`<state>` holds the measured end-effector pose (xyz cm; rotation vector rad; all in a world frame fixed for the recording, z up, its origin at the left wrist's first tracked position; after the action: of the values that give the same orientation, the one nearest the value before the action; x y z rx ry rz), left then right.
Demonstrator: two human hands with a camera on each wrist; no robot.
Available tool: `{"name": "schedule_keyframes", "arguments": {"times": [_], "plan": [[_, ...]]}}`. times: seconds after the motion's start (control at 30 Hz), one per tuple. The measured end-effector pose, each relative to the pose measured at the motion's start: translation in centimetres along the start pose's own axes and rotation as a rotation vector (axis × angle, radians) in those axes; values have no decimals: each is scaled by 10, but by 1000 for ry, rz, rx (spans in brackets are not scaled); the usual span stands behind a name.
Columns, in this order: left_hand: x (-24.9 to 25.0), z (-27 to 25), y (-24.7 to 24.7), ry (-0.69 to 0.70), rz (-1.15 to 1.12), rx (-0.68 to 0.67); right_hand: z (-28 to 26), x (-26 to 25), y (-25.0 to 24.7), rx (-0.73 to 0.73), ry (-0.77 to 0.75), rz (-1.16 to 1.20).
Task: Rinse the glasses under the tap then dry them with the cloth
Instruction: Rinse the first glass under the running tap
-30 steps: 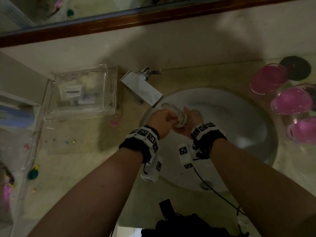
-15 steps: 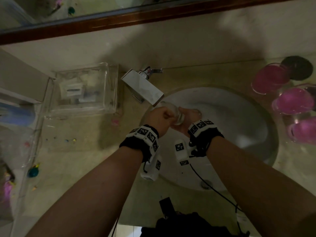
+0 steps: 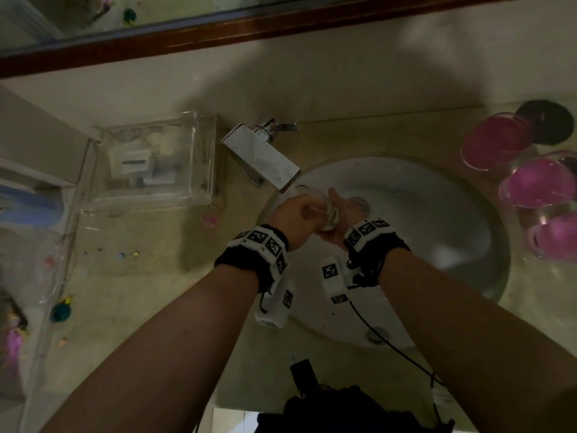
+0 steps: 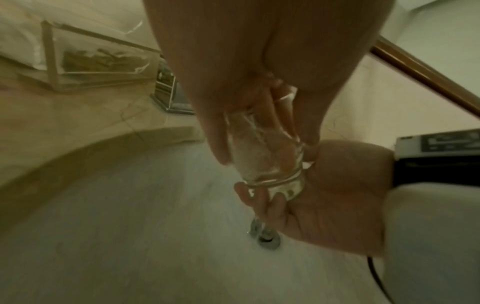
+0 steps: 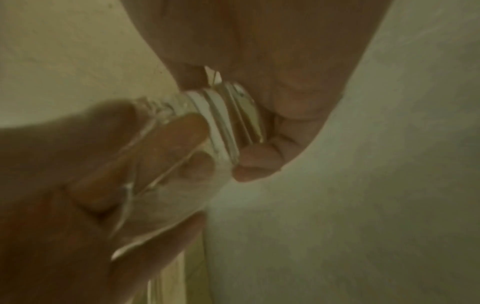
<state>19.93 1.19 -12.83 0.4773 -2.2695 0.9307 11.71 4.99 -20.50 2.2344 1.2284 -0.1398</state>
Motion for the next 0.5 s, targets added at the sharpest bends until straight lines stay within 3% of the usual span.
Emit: {"name": "schedule_keyframes", "arguments": {"times": [0.1, 0.33, 0.5], "plan": [[-1, 1, 0, -1, 28, -24, -2, 1, 3, -36, 5, 42], [-10, 2, -9, -74, -6, 111, -9, -3, 10, -90, -67, 110], [-11, 3, -7, -66, -16, 52, -5, -3, 8, -82, -49, 58]]}}
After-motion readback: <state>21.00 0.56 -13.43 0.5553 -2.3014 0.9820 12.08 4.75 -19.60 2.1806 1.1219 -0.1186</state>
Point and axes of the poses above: each hand's wrist, its own z-axis towards the middle knuckle, its own y-axis out of the palm, x = y × z, the point moved 9 cm from there along z, towards the middle knuckle, and after that the axes turned 9 degrees about -x, right-handed, at the moved point
